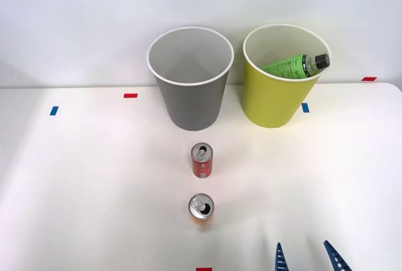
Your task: Put cans in the gray bin, plastic bottles in the light green bin
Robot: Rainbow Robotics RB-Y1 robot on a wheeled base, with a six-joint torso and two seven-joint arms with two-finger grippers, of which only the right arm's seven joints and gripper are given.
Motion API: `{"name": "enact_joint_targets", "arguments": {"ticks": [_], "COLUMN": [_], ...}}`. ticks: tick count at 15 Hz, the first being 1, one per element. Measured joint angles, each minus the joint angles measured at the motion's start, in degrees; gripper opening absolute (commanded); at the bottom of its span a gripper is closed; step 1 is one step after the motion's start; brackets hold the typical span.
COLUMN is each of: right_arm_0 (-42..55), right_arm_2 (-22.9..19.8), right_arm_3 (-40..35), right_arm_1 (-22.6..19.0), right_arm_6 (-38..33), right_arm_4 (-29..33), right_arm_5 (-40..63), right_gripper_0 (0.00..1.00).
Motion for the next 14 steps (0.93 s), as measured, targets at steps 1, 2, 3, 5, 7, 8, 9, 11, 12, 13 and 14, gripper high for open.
{"name": "enact_joint_targets", "arguments": {"ticks": [1, 2, 3, 5, 7, 8, 9, 11, 12, 13, 14], "right_arm_0": [0.0, 0.0, 0.0, 0.0, 0.0, 0.0, 0.0, 0.0, 0.0, 0.0, 0.0], "right_arm_2": [0.0, 0.0, 0.0, 0.0, 0.0, 0.0, 0.0, 0.0, 0.0, 0.0, 0.0], "right_arm_3": [0.0, 0.0, 0.0, 0.0, 0.0, 0.0, 0.0, 0.0, 0.0, 0.0, 0.0], "right_arm_1": [0.0, 0.0, 0.0, 0.0, 0.0, 0.0, 0.0, 0.0, 0.0, 0.0, 0.0], "right_arm_6": [0.0, 0.0, 0.0, 0.0, 0.0, 0.0, 0.0, 0.0, 0.0, 0.0, 0.0], "right_arm_4": [0.0, 0.0, 0.0, 0.0, 0.0, 0.0, 0.0, 0.0, 0.0, 0.0, 0.0], "right_arm_5": [0.0, 0.0, 0.0, 0.0, 0.0, 0.0, 0.0, 0.0, 0.0, 0.0, 0.0], "right_gripper_0": [0.85, 0.85, 0.85, 0.85, 0.85, 0.85, 0.85, 0.85, 0.85, 0.85, 0.85]}}
